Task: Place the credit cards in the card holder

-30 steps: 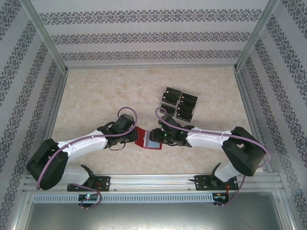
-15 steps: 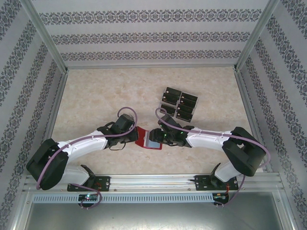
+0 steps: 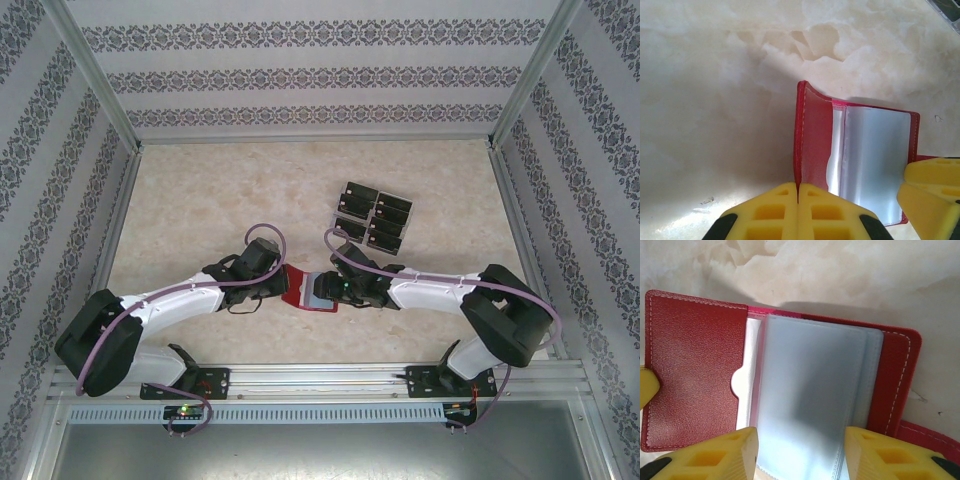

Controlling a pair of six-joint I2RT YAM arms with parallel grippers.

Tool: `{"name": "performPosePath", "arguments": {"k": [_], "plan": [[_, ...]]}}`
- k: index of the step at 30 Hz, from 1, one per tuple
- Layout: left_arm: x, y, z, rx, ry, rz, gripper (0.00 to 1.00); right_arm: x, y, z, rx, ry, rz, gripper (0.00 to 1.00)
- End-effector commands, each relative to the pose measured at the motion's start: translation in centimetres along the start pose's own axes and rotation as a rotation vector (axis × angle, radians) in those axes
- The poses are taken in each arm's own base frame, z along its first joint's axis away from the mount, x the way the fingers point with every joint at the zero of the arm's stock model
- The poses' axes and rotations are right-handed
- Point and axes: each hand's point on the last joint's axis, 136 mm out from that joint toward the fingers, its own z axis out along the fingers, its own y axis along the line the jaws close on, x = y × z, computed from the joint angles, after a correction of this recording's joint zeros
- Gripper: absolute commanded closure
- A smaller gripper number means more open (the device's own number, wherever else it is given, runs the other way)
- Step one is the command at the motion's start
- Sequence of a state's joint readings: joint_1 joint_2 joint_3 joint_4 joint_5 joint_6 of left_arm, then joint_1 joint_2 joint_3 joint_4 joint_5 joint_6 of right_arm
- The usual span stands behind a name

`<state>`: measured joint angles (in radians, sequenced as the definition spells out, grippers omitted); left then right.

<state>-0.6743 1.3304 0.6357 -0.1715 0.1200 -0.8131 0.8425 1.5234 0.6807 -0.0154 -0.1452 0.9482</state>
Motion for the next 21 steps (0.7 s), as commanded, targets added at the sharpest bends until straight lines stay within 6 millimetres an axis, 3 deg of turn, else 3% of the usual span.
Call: {"name": "performPosePath", "arguments": {"k": [1, 21], "plan": [[0.2, -0.4, -0.2, 0.020, -0.006, -0.001, 1.00, -0.2, 0.6, 0.2, -0.009, -0.002, 0.007, 0.51], [0.3, -0.5, 0.0, 0.041, -0.010, -0.016, 1.00, -1.0, 5.2, 0.2, -0.145, 0.004, -0.009, 0.52]]}}
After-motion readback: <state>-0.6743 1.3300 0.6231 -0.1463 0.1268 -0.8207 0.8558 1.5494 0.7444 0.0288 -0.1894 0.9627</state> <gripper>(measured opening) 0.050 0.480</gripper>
